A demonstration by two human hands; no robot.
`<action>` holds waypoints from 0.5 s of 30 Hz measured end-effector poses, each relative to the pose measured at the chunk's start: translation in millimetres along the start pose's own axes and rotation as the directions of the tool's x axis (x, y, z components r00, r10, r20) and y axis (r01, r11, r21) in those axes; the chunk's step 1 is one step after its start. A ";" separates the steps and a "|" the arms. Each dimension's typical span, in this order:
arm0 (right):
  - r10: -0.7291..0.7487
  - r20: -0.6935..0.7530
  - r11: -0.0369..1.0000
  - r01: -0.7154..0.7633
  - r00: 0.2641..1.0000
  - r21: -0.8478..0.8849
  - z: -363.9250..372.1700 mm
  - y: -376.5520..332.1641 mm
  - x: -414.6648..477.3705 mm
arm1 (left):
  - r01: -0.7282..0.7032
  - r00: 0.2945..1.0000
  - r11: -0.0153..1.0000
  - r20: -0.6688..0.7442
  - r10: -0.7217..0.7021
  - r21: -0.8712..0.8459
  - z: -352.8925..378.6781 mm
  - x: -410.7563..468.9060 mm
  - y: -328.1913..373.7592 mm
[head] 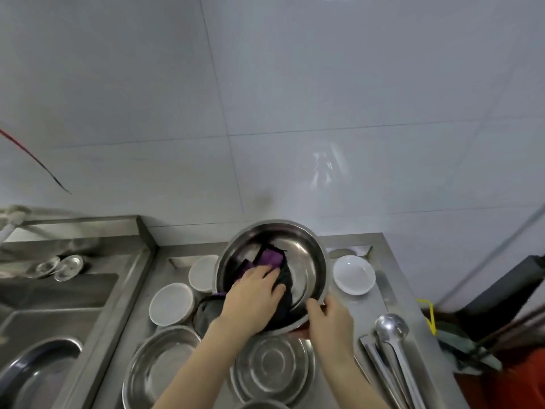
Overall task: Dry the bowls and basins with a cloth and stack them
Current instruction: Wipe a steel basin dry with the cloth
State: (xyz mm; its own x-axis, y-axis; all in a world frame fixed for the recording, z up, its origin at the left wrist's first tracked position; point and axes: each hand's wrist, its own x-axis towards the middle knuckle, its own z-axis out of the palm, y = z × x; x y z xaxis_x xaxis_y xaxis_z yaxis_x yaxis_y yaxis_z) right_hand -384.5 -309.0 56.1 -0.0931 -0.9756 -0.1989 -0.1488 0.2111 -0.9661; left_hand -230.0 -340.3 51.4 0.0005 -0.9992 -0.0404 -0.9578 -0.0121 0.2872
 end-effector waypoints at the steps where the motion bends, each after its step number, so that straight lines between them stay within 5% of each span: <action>1: -0.015 -0.007 1.000 0.015 1.000 -0.024 -3.1 -1.9 -3.9 | -0.019 0.999 1.000 0.040 0.018 0.009 2.9 -4.7 -2.2; 4: -0.049 -0.052 0.998 0.047 0.997 -0.041 -8.5 -8.1 -14.0 | -0.171 0.985 0.981 0.048 0.167 0.087 -9.4 -23.4 8.3; 7: -0.090 -0.083 0.994 0.084 0.992 -0.073 -9.7 -9.4 -13.3 | -0.187 0.982 0.982 -0.004 0.187 -0.035 -25.3 -43.5 24.5; 12: -0.175 0.000 0.977 0.174 0.984 -0.122 -14.5 -21.2 -20.2 | -0.282 0.956 0.936 0.019 0.293 -0.211 -30.5 -44.2 39.1; 15: -0.216 0.041 0.966 0.219 0.976 -0.136 -17.3 -26.5 -26.1 | -0.357 0.933 0.920 -0.020 0.359 -0.160 -32.5 -35.8 35.0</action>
State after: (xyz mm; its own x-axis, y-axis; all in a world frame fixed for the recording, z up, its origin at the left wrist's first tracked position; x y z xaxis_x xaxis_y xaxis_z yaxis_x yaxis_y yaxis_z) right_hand -395.1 -288.1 89.7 -0.0185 -0.9998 0.0075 -0.2977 -0.0016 -0.9547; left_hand -254.2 -306.2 93.9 -0.3374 -0.9375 0.0850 -0.8356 0.3399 0.4315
